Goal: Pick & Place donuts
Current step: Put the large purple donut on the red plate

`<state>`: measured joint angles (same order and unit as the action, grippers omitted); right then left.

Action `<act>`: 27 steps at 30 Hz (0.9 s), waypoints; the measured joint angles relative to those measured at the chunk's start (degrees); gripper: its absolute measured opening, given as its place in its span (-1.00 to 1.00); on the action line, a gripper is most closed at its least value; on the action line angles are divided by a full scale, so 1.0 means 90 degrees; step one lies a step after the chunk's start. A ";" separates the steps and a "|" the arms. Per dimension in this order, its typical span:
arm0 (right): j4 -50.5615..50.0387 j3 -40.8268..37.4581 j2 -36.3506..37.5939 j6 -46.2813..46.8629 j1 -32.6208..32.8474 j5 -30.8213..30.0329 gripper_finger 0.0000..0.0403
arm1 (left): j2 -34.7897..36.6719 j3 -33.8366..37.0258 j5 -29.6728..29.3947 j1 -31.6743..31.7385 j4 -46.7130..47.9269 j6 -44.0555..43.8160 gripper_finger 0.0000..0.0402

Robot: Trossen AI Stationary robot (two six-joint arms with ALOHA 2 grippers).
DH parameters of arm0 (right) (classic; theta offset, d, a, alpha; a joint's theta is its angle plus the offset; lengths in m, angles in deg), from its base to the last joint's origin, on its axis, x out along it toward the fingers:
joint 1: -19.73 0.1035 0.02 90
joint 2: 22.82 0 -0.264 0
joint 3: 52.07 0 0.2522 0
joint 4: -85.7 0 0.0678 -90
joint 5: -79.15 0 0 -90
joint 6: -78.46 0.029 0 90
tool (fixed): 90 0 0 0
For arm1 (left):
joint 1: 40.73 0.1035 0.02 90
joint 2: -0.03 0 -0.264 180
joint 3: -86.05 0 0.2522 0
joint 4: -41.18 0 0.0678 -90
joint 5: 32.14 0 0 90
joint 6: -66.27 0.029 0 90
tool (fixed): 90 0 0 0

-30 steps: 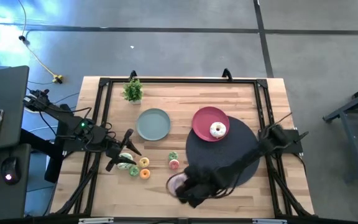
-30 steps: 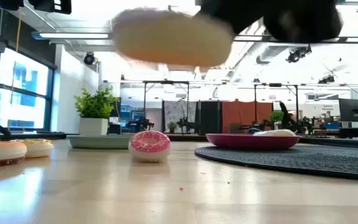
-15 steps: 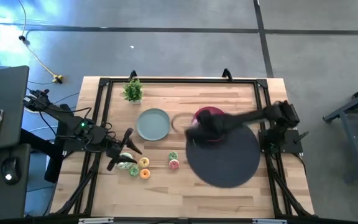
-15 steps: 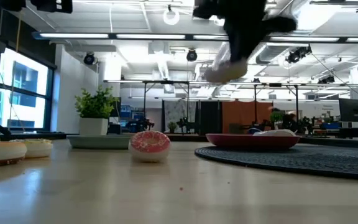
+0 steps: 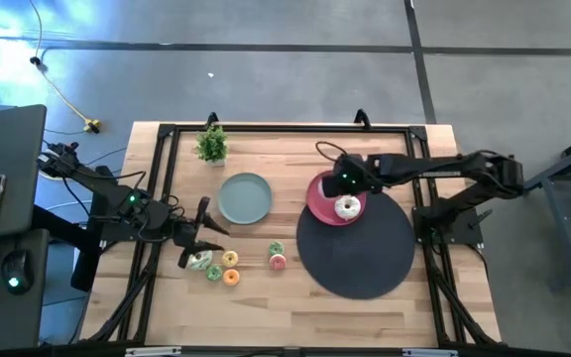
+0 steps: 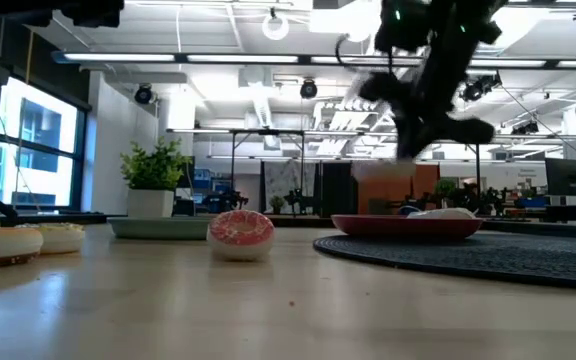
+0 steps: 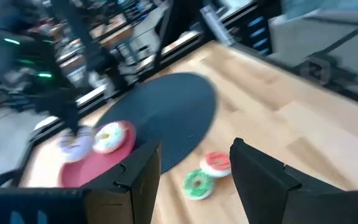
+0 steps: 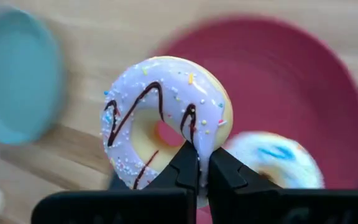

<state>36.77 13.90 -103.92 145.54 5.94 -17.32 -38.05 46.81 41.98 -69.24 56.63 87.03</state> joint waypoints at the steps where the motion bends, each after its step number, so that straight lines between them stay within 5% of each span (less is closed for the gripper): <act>1: 0.0210 -0.0154 0.0008 -0.0007 -0.0070 0.0114 -0.98 | 0.0000 0.0000 -0.0142 0.0000 0.0004 -0.0001 -0.08; 27: 0.1130 -0.0705 -0.0495 -0.0369 -0.0776 -0.0205 -0.74 | 0.0022 0.0000 -0.0851 0.0000 -0.0003 -0.0247 -0.08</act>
<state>46.94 7.56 -108.38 142.22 -1.04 -19.16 -37.85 46.81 34.32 -69.24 56.61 84.80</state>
